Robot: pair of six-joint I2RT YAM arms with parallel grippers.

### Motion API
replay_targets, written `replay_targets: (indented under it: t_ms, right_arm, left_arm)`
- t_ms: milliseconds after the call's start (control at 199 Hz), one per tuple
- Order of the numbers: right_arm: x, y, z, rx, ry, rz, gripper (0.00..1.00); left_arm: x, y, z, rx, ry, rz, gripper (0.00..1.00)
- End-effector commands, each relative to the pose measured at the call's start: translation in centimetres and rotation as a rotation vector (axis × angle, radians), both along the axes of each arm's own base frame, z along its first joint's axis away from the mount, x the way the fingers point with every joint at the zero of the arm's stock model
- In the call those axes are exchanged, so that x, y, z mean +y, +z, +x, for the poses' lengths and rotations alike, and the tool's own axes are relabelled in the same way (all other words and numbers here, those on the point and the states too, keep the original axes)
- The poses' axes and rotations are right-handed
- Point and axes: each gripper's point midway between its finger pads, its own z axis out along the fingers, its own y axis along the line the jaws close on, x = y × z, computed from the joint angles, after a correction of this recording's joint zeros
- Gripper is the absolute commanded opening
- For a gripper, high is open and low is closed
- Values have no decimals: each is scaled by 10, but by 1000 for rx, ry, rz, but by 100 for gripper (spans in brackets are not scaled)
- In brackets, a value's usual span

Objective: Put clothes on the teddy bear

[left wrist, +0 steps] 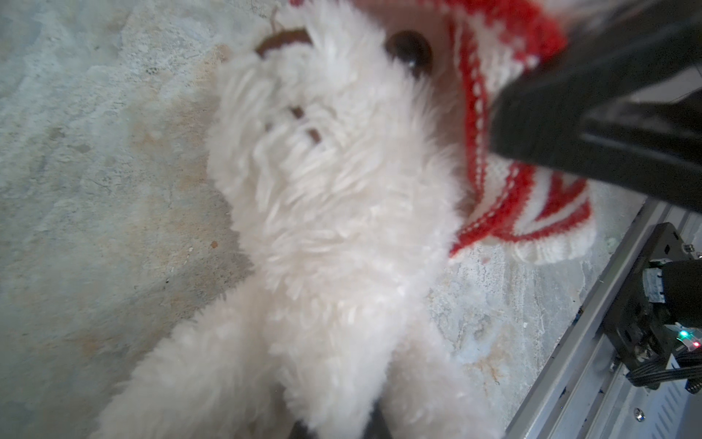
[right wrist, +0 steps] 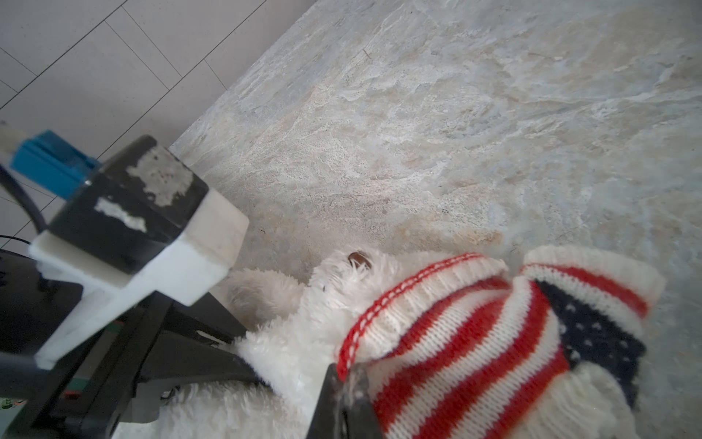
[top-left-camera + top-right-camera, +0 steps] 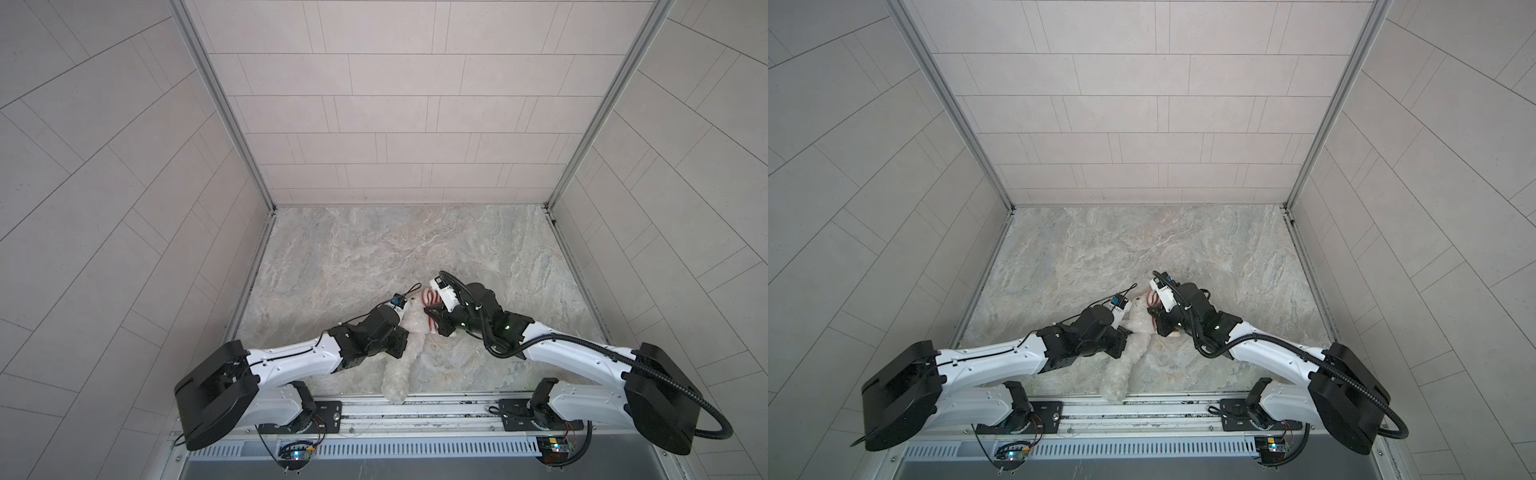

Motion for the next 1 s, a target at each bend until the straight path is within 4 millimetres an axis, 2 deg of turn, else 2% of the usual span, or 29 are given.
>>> replay_targets:
  t_ms: [0,226,682,742,807,822,908,943,958,993]
  right_arm:
    - [-1,7,1,-1,-24,15,4]
    - [-9,12,4,-3,-69,-8,18]
    - [-38,24,-4,-10,-150,-55,37]
    - [-48,22,-3,0,-192,-83,39]
    - [-74,10,0,41,-301,-147,40]
    - [-78,18,4,37,-328,-139,40]
    - [-106,6,8,108,-426,-153,38]
    - [-114,7,12,128,-454,-132,37]
    - [-120,-5,9,155,-466,-142,36]
    - [-129,-12,10,182,-494,-133,35]
  left_arm:
    - [-3,7,-1,-58,-34,-35,0]
    - [-3,7,-1,-68,-36,-48,0]
    - [-3,-9,1,-31,-28,15,0]
    - [-1,-15,1,-19,-29,43,0]
    - [-2,-19,2,-11,-29,56,0]
    - [-2,-19,2,-9,-30,57,0]
    - [-1,-22,1,-6,-31,63,0]
    - [-1,-23,1,-5,-31,65,0]
    - [-1,-23,1,-5,-32,67,0]
    - [-1,-23,1,-6,-34,69,0]
